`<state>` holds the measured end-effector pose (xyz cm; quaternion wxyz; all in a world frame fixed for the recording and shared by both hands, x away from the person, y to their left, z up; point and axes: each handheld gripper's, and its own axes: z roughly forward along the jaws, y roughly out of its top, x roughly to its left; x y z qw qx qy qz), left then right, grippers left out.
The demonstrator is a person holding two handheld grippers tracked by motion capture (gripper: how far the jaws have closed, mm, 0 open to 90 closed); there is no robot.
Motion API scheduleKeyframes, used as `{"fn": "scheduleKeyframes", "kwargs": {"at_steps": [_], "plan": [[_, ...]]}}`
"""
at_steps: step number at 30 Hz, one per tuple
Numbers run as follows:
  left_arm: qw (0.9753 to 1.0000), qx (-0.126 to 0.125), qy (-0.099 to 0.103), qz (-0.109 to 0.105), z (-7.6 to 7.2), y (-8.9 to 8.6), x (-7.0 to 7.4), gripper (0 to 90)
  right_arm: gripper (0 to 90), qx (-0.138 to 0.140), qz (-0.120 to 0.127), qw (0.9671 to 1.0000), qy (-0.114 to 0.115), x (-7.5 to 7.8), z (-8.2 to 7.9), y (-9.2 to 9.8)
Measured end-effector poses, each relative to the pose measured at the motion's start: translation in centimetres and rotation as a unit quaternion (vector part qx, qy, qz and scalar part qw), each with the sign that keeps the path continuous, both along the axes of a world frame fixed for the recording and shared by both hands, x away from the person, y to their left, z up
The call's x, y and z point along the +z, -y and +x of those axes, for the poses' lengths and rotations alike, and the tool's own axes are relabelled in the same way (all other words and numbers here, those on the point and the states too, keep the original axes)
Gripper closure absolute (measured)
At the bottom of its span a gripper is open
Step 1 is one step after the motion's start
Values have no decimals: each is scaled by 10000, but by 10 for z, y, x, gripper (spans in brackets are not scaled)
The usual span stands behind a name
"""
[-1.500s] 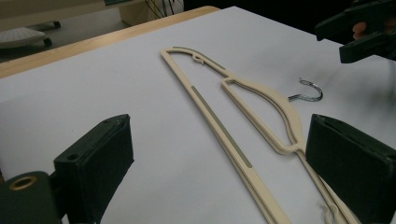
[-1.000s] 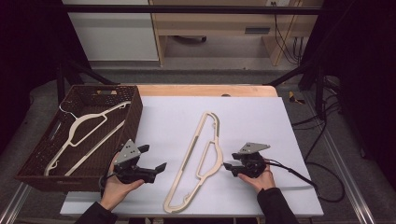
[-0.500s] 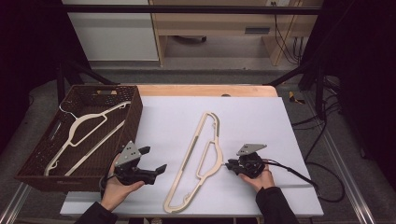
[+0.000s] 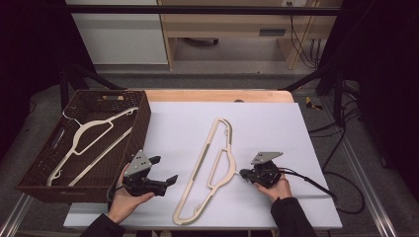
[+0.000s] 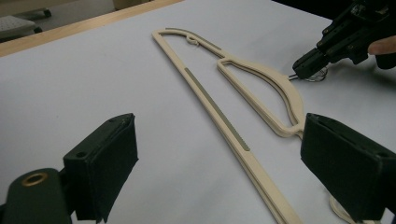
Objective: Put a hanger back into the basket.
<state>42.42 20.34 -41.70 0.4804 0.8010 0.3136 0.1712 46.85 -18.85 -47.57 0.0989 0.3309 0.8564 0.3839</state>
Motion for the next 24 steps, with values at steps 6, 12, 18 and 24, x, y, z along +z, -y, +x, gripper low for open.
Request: {"fn": "scheduleKeyframes", "kwargs": {"at_steps": [6,12,18,24], "plan": [[10000,-68,-30,14,-1,5,-1,110,878,59,75,10000,15,8,-1,2],[9998,-182,-77,55,-2,17,0,112,881,96,24,9999,93,18,-4,1],[9988,-449,-80,178,-2,47,6,113,883,61,41,9999,89,28,-8,-3],[9971,-677,-92,342,1,78,8,113,885,16,35,10000,67,34,-11,-7]]}}
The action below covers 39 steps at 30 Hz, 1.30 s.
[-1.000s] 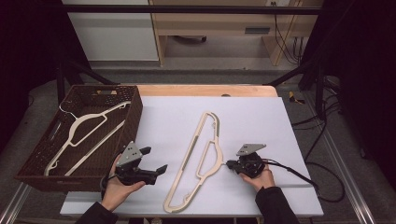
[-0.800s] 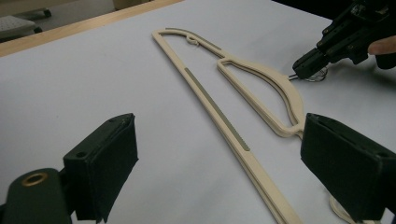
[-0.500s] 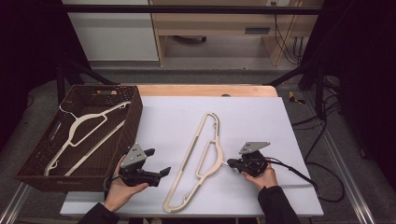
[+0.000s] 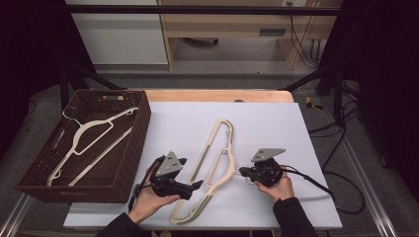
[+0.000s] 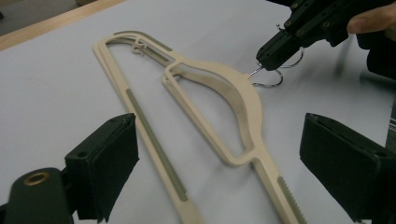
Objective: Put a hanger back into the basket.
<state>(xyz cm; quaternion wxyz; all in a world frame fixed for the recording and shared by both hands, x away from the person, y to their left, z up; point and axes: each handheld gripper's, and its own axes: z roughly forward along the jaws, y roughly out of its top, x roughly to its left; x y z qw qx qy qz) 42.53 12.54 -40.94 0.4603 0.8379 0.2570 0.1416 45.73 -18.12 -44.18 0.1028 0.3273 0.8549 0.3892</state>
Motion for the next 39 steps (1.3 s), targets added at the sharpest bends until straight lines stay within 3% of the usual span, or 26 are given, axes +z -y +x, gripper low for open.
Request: {"fn": "scheduleKeyframes", "kwargs": {"at_steps": [7,15,24,25,39], "plan": [[9997,-147,-85,188,7,28,-8,123,885,50,-21,10000,-18,3,-1,-1],[9984,-305,-274,397,14,60,-27,178,886,35,17,10000,-26,5,-2,-1],[9955,-468,-412,720,16,77,-43,337,886,36,31,10000,-56,6,-3,0],[9945,-465,-450,828,18,80,-47,351,886,36,33,10000,-55,7,-3,0],[9923,-372,-738,921,22,86,-55,647,886,60,57,10000,-14,9,-4,0]]}}
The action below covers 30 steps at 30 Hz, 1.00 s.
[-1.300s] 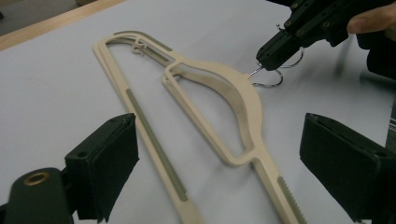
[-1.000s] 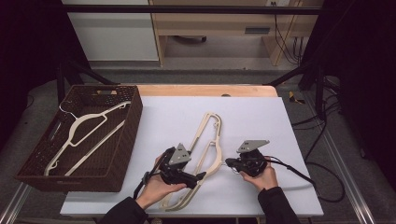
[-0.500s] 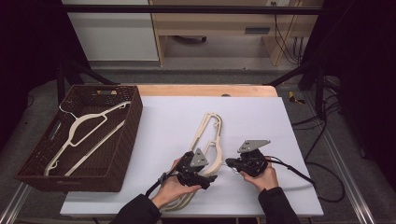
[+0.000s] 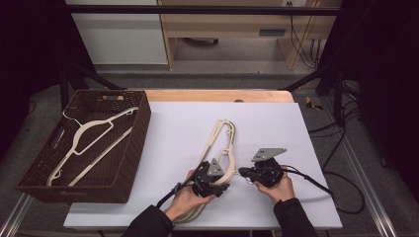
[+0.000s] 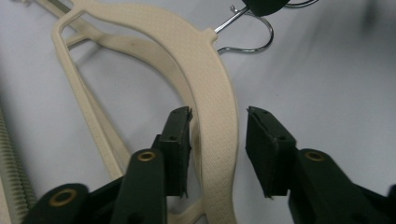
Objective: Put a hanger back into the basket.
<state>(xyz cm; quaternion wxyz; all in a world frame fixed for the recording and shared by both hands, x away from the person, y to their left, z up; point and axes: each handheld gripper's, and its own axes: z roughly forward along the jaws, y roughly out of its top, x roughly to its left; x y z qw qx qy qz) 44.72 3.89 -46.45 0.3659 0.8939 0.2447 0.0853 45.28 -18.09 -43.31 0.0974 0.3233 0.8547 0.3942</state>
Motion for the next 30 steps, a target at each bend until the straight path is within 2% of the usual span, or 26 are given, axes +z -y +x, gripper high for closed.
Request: {"fn": "scheduleKeyframes", "kwargs": {"at_steps": [4,9,14,16,19,21,25,30], "plan": [[9999,18,-112,72,1,-2,1,737,885,2,22,10000,1,0,0,0],[9999,44,-45,84,-1,-2,4,746,877,14,59,10000,22,1,-1,0],[10000,69,-21,15,-1,-4,7,749,752,106,308,9993,199,10,-5,4],[10000,75,-3,8,-1,-5,8,749,690,86,507,9982,314,18,-8,10],[10000,92,-25,-27,-1,-8,11,751,592,-68,810,9944,680,33,-14,19],[9999,108,-15,-70,-1,-10,14,751,555,-176,911,9917,885,40,-18,26],[9997,142,17,-192,-1,-16,21,753,441,-413,960,9873,1193,48,-21,39],[9994,183,63,-302,-1,-24,29,755,364,-697,974,9843,1298,47,-19,50]]}}
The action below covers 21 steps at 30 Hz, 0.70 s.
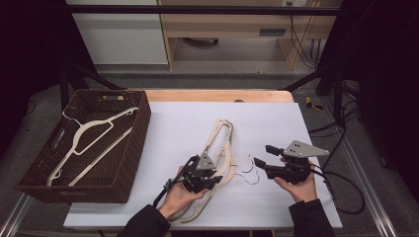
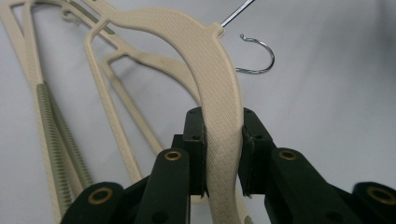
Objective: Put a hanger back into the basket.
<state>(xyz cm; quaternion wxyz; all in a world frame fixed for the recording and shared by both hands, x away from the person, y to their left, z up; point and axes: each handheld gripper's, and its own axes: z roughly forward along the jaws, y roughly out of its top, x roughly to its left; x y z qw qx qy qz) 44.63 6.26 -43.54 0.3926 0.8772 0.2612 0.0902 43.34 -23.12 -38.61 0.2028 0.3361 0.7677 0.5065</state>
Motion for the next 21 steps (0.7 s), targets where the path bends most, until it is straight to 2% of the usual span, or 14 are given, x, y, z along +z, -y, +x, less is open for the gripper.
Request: {"fn": "scheduleKeyframes", "kwargs": {"at_steps": [4,9,15,21], "plan": [[10000,42,56,-60,0,-6,5,758,354,-76,-22,10000,-7,-4,2,4],[9998,94,108,-160,-1,-11,10,763,355,-57,-107,9998,-141,-12,5,0],[9993,210,168,-260,1,-18,16,773,373,287,-134,9989,-345,-25,10,-18],[9993,226,214,-227,0,-19,17,781,419,512,-72,9980,-368,-32,12,-38]]}}
